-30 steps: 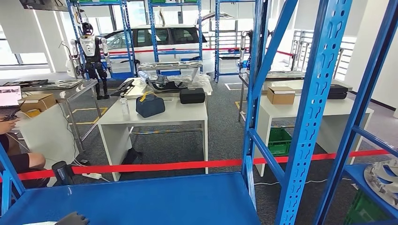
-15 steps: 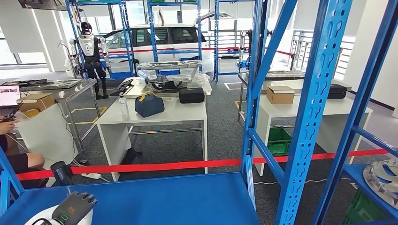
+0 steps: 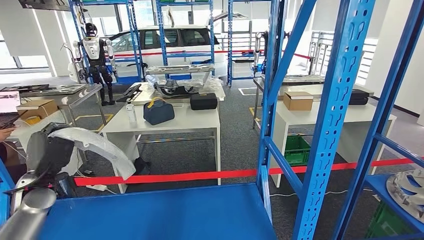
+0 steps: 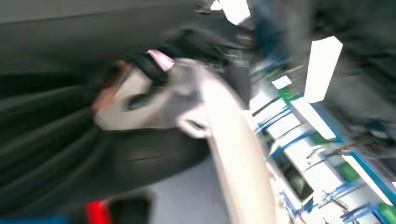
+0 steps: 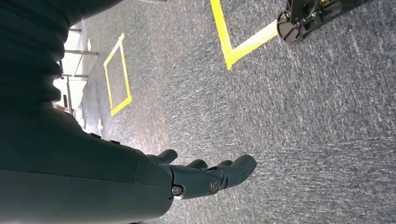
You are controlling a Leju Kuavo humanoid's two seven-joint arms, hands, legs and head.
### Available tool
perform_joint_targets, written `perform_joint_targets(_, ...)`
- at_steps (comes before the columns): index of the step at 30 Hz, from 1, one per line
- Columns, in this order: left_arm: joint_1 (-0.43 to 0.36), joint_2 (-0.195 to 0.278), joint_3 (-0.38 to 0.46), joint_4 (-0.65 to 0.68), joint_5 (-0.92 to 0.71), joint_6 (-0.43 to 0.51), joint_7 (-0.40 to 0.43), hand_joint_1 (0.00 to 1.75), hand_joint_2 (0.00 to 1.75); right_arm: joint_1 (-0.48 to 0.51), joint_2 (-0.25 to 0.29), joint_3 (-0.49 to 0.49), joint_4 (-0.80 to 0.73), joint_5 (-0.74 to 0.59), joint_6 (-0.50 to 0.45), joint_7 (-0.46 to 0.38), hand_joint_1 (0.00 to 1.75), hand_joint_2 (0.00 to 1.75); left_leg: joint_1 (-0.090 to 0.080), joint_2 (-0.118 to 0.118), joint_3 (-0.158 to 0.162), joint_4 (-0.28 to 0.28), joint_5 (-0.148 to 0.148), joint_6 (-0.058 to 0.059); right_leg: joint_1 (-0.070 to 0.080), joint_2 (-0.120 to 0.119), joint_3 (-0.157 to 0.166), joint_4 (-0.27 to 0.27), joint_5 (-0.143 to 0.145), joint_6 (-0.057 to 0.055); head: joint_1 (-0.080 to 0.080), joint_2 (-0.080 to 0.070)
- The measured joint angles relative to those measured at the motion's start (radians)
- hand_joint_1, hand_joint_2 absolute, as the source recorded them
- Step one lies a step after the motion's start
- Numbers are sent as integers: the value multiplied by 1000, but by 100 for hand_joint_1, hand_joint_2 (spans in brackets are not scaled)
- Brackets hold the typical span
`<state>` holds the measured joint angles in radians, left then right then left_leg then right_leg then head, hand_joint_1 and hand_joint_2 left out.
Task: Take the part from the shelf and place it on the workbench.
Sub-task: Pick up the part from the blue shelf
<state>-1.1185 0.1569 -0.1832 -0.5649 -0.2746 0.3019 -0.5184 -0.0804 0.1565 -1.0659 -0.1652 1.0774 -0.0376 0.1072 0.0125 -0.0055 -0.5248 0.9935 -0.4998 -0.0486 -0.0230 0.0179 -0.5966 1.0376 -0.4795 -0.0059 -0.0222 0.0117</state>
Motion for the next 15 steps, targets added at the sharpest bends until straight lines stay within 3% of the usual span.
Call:
perform_joint_targets(3,22,-14,80,-98,314,-255,113,175,175,0,0,-7,0,0,5,-5,0,175,0,-1,-1,0,0,0,0,-1,0,0,0,0,0,0)
perform_joint_targets(6,53,-14,110,-177,592,-413,214,175,175,1,0,-10,0,0,11,-4,0,175,0,0,-1,0,0,0,0,-1,0,0,0,0,0,0)
perform_joint_targets(15,146,38,80,-251,1155,-599,423,175,175,2,1,-11,0,14,10,-5,0,175,-5,-1,-4,9,-5,9,-7,-1,1,-1,1,9,0,0)
